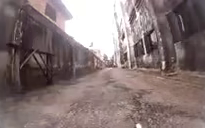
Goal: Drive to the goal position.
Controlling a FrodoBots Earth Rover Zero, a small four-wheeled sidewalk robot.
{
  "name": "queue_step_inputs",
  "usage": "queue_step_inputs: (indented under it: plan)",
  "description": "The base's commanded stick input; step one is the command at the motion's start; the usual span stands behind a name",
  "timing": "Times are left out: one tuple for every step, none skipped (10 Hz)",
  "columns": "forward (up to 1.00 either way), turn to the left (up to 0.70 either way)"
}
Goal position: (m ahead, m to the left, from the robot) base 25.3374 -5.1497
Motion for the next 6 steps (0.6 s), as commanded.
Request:
queue_step_inputs:
  plan:
    - [0.85, 0.00]
    - [0.85, 0.00]
    - [0.82, 0.00]
    - [0.82, -0.16]
    - [0.84, -0.28]
    - [0.85, -0.34]
